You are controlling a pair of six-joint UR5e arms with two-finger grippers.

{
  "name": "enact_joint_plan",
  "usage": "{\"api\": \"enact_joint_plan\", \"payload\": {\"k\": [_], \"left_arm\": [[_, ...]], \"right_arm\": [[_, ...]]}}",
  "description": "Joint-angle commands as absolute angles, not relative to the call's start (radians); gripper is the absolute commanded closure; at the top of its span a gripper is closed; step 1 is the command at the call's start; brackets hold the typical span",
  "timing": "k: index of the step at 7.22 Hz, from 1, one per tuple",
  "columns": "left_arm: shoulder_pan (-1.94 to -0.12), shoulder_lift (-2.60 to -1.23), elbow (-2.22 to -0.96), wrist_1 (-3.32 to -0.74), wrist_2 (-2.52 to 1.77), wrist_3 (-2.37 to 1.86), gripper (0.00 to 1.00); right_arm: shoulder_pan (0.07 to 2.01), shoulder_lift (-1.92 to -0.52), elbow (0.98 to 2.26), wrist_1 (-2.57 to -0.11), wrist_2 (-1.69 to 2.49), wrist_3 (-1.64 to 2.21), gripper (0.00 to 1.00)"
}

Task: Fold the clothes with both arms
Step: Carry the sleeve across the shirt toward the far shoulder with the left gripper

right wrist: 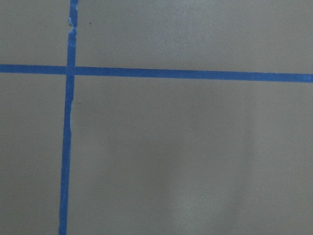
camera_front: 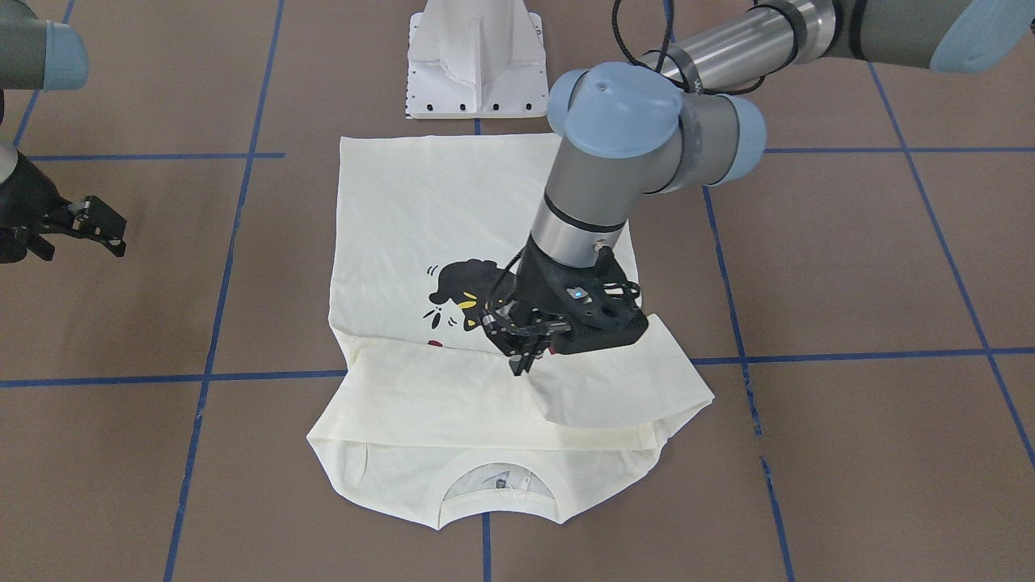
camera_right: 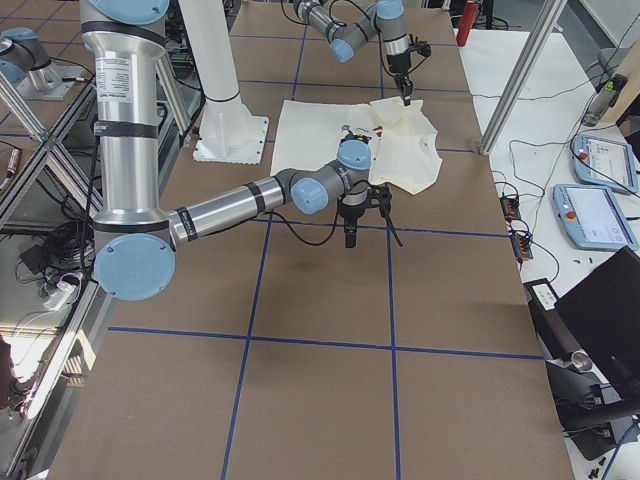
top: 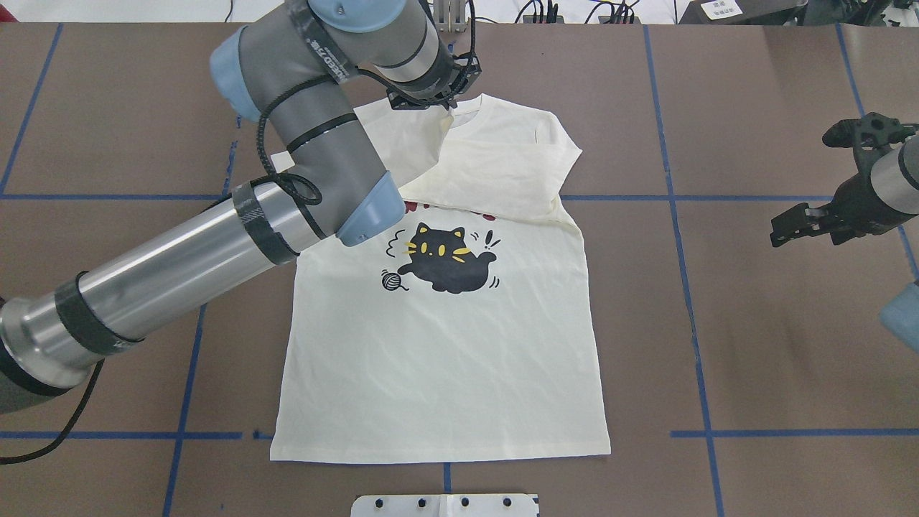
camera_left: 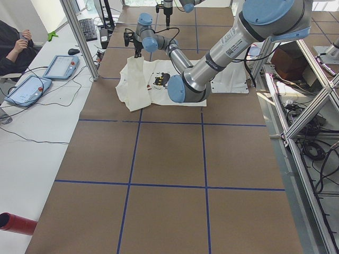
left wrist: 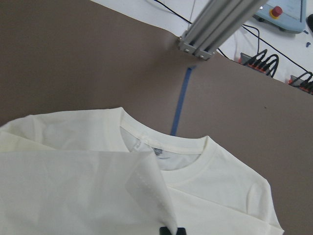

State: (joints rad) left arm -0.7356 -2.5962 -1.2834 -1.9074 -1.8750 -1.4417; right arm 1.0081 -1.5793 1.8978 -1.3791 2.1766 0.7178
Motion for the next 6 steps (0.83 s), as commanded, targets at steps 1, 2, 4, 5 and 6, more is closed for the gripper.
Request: {"api": "enact_joint_plan", "payload": {"k": [1, 2, 4, 5, 6], "left_arm": [[-0.71, -2.701, -1.131, -1.963, -1.861, -1.476, 1.0], [-0.706, -2.713, -1.096, -1.998, -1.859, -1.48, 1.0], [-0.695, -2.741, -1.054, -2.023, -1.858, -1.48, 1.0], [-0.684, -2.747, -1.031, -2.052, -1.835, -1.482, 1.0], [-0.675, -2.747, -1.029, -2.057, -1.803, -1.482, 1.0]], "right_arm": [[1.008, -1.578, 1.888, -1.378, 2.177, 0.716, 0.0], [1.008, -1.58, 1.888, -1.378, 2.178, 0.718, 0.0], [1.008, -1.578, 1.879, -1.378, 2.177, 0.716, 0.0], [1.008, -1.577, 1.875, -1.376, 2.177, 0.716, 0.0], [1.008, -1.577, 1.873, -1.377, 2.178, 0.716, 0.0]]}}
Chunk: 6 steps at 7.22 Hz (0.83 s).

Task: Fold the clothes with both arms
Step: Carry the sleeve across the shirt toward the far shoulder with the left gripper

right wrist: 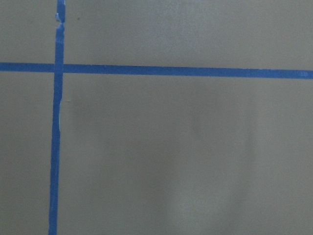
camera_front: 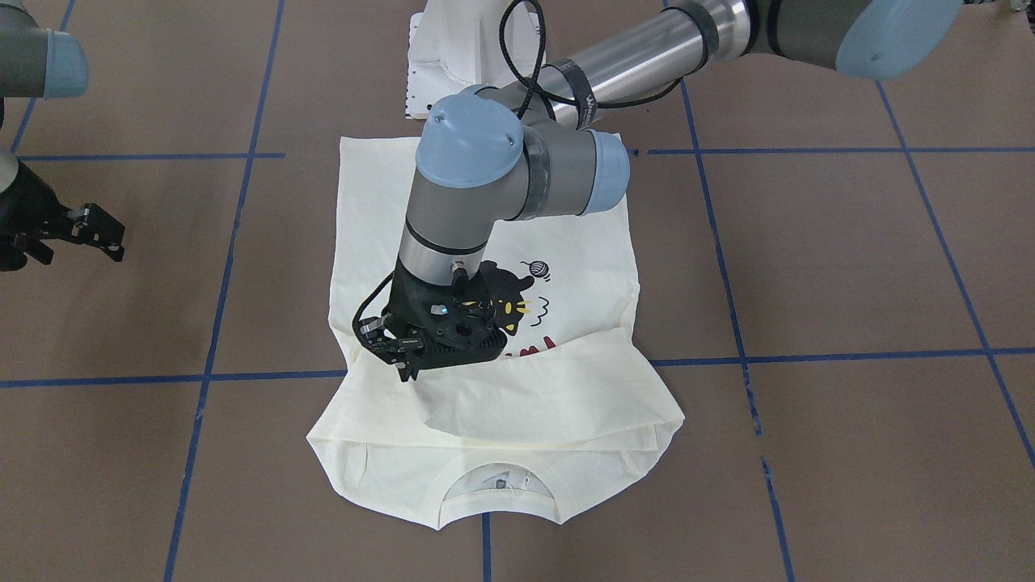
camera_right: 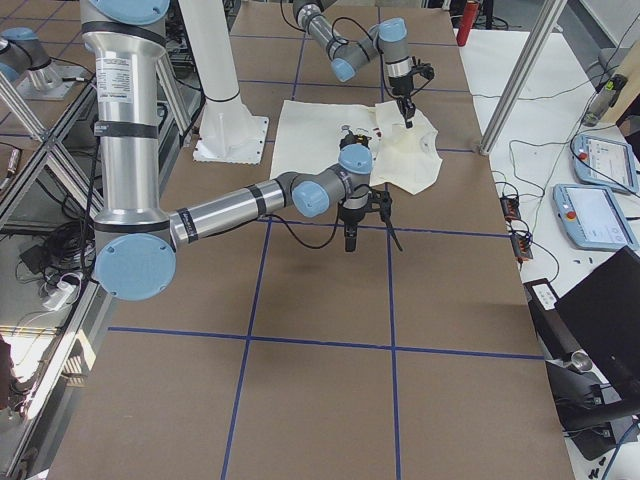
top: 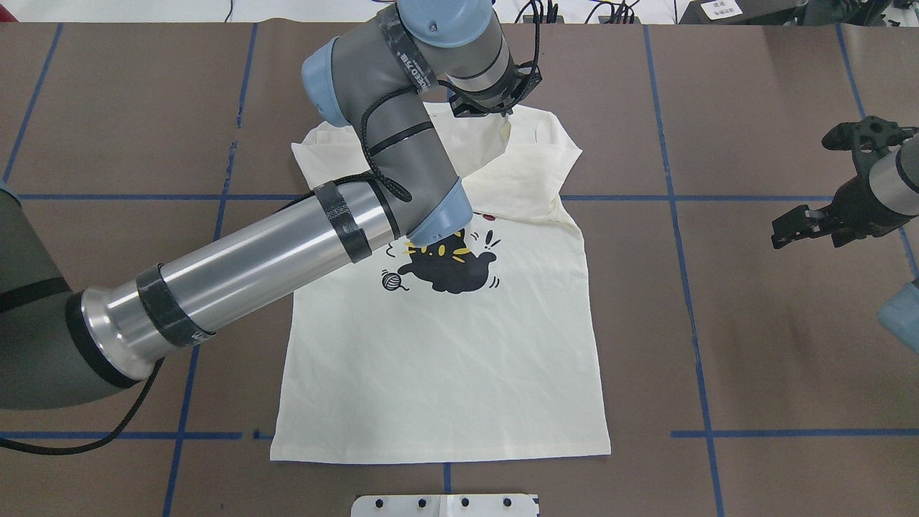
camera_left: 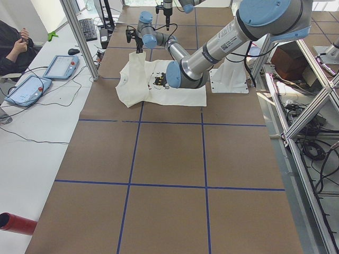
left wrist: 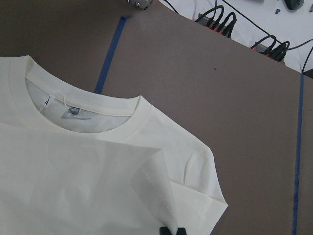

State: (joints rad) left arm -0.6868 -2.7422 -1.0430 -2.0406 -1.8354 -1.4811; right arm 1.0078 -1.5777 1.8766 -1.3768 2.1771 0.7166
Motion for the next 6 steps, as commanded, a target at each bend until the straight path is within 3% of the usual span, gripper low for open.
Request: {"api": "enact_joint_plan", "payload": {"k": [1, 3, 4, 5, 6], "left_arm": [[-0.663, -2.75, -1.02, -2.071, -1.799, -1.482, 1.0], [-0.618, -2.79, -0.939, -2.129, -1.738, -1.52, 1.0], [-0.609, -2.793, -0.907, -2.187, -1.727, -1.537, 0.84], [-0.609, -2.792, -0.885, -2.241, -1.727, -1.534, 0.01], [-0.609, -2.792, -0.887, -2.256, -1.729, -1.532, 0.0]], "right_arm": [[1.008, -1.577, 1.87, -1.376, 2.178, 0.716, 0.0], [1.008, -1.574, 1.867, -1.376, 2.178, 0.716, 0.0], [1.008, -1.574, 1.867, -1.376, 2.178, 0.716, 0.0], [1.008, -1.574, 1.867, -1.376, 2.178, 0.716, 0.0], [1.008, -1.569, 1.867, -1.376, 2.178, 0.716, 0.0]]}}
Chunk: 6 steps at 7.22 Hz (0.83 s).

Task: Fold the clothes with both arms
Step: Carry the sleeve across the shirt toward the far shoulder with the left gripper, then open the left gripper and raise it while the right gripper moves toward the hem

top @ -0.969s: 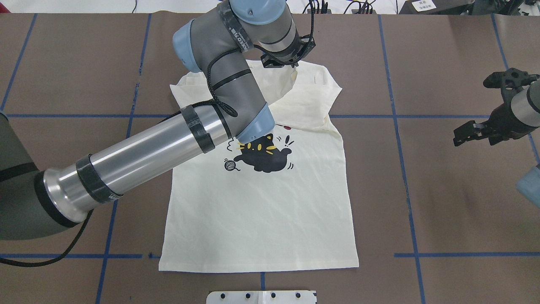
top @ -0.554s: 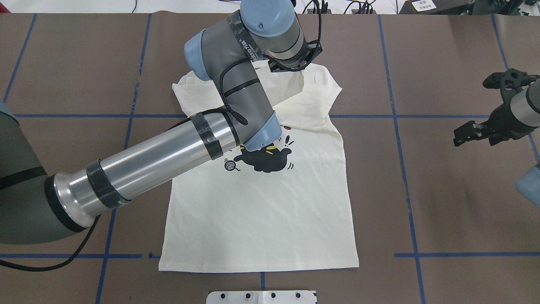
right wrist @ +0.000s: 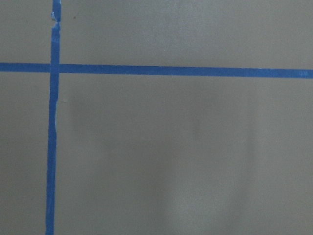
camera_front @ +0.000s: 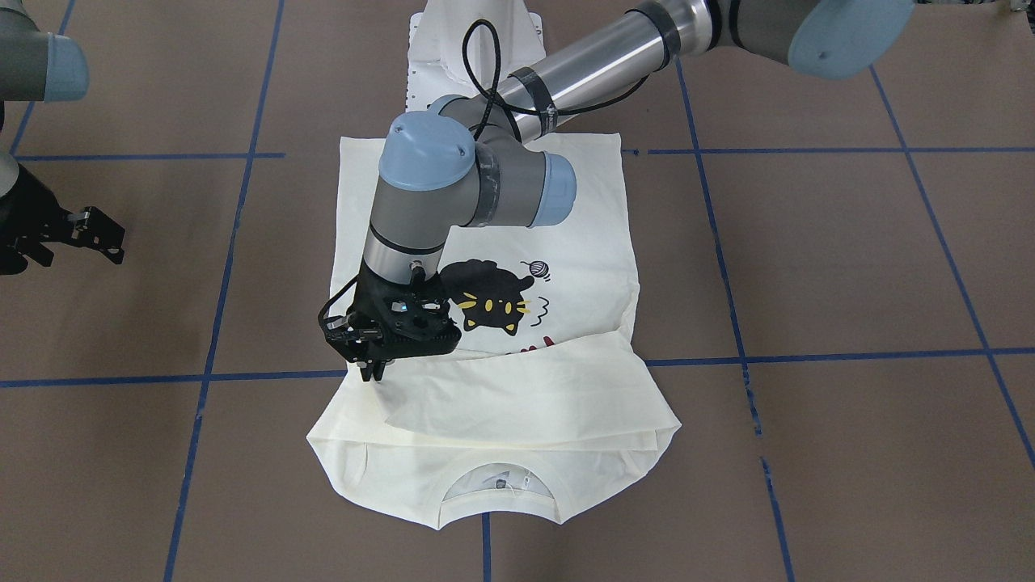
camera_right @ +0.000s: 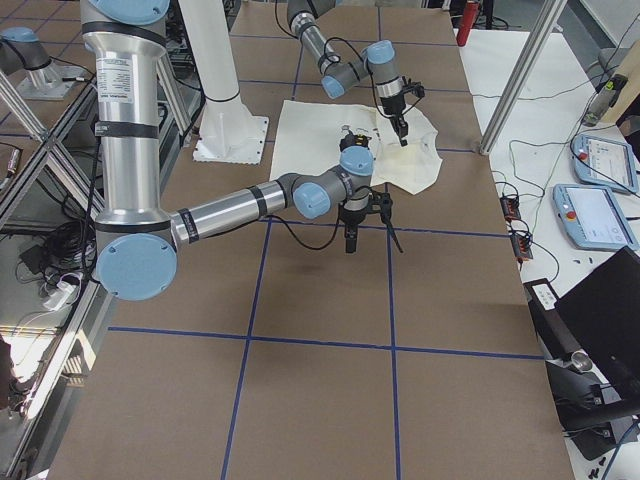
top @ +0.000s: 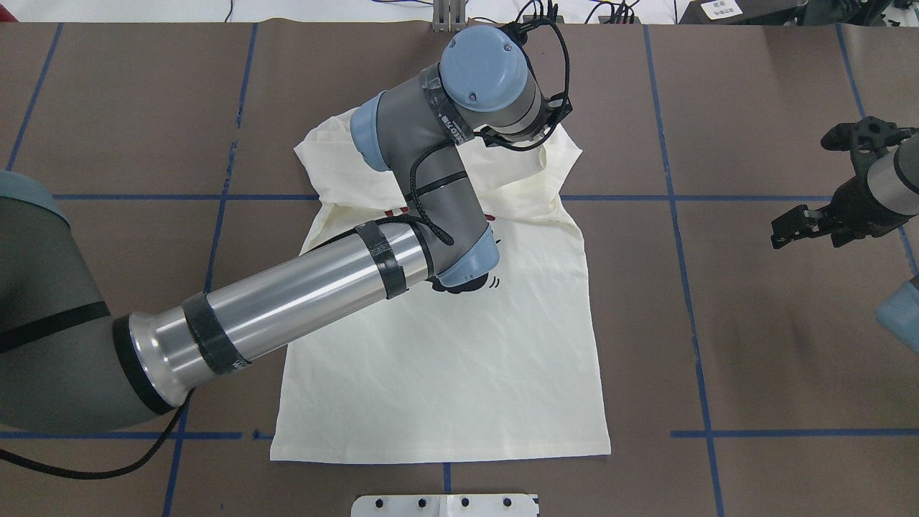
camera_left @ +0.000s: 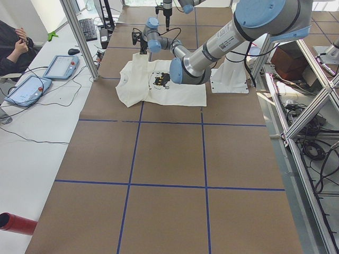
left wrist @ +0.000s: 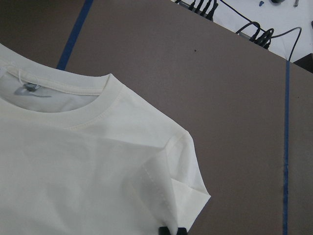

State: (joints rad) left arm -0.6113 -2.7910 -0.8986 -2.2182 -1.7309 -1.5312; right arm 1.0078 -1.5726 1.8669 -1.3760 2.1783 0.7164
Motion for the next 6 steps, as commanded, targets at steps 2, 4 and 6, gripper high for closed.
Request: {"api": "enact_joint_plan", "payload": {"k": [2, 4, 6], "left_arm": [[-0.615, -2.789, -0.893, -2.273, -1.73, -1.525, 0.0], [-0.617, -2.723, -0.982, -2.188, -1.764, -1.484, 0.0], [-0.618, -2.569, -1.278, -1.954, -1.787, -1.37, 0.0]], "right_arm": [[1.006, -1.563, 1.867, -1.376, 2.178, 0.718, 0.0], [1.005, -1.542, 1.871, -1.374, 2.178, 0.724, 0.0], [0.979, -1.523, 1.894, -1.359, 2.178, 0.8, 0.0]]}}
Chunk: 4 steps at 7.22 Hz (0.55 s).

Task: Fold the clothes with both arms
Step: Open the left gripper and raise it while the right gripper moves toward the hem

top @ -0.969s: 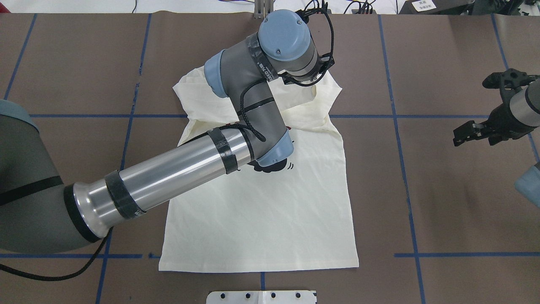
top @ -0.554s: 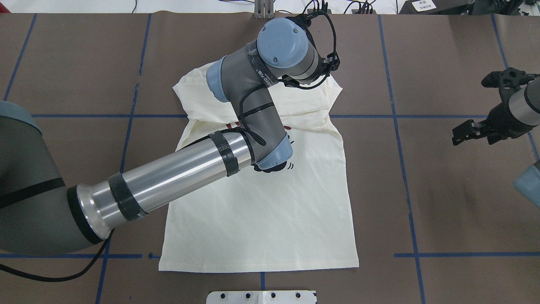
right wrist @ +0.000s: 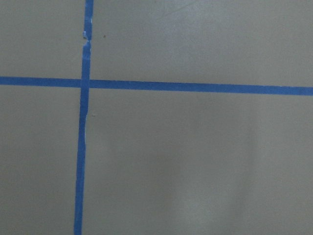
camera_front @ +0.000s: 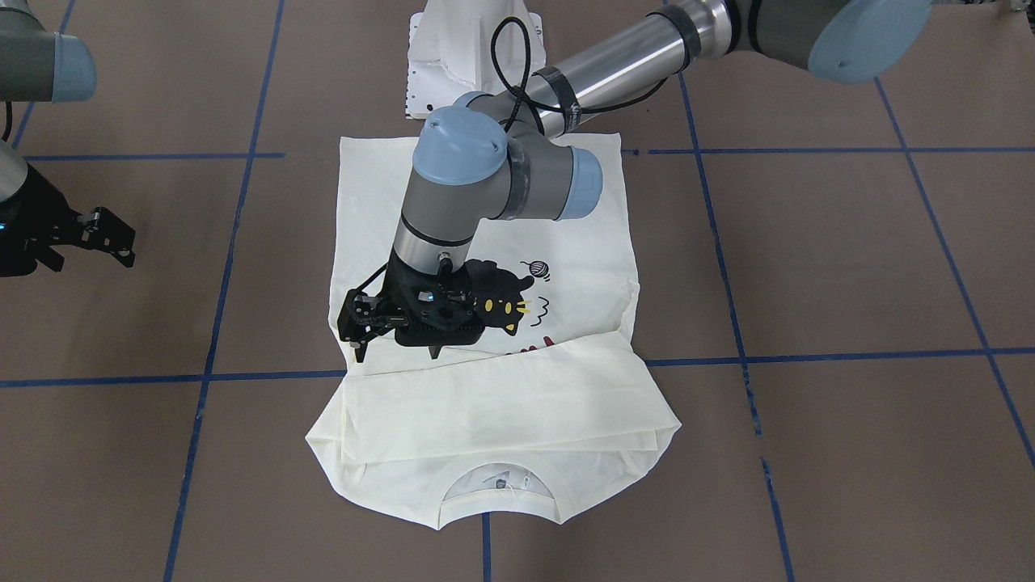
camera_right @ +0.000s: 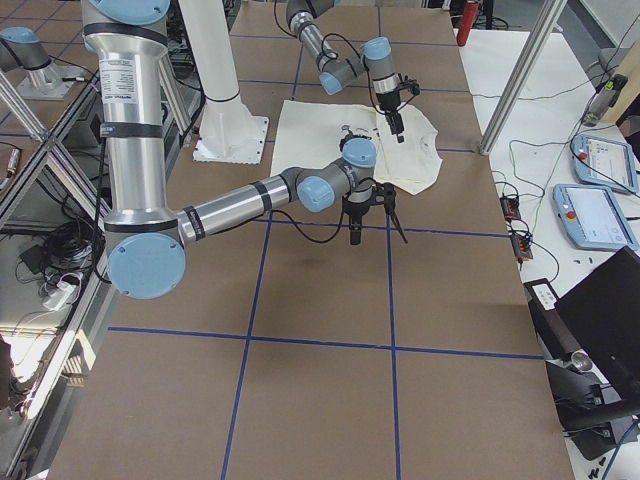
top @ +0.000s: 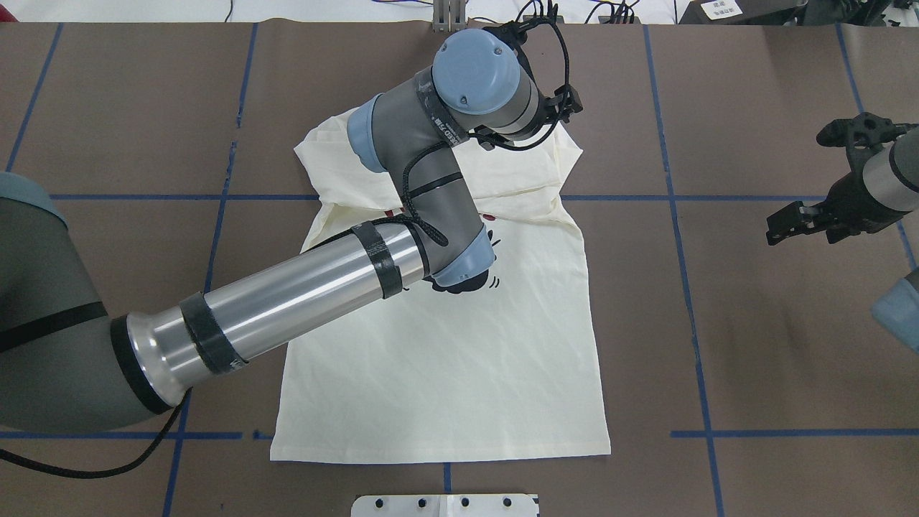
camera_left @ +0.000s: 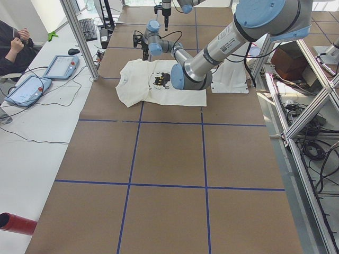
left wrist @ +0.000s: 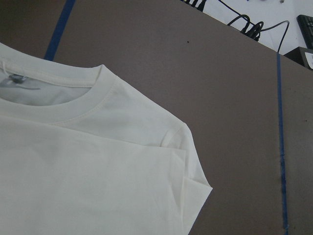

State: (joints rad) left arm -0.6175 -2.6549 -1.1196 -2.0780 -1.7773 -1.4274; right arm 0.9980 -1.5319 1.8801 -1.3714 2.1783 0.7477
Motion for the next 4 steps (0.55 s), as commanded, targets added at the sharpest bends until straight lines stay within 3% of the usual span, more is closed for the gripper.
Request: {"api": "enact_joint_plan", "payload": {"k": [1, 4], "left_arm": [[-0.617, -2.456, -1.449, -1.84, -1.789, -1.308, 0.0], [-0.62, -2.211, -1.866, -1.599, -1.789, -1.151, 0.0]], "right_arm": [[0.904, -1.519, 1.898, -1.268, 2.171, 0.928, 0.0], [0.714, -1.508, 1.945, -1.173, 2.058, 1.18, 0.0]]}}
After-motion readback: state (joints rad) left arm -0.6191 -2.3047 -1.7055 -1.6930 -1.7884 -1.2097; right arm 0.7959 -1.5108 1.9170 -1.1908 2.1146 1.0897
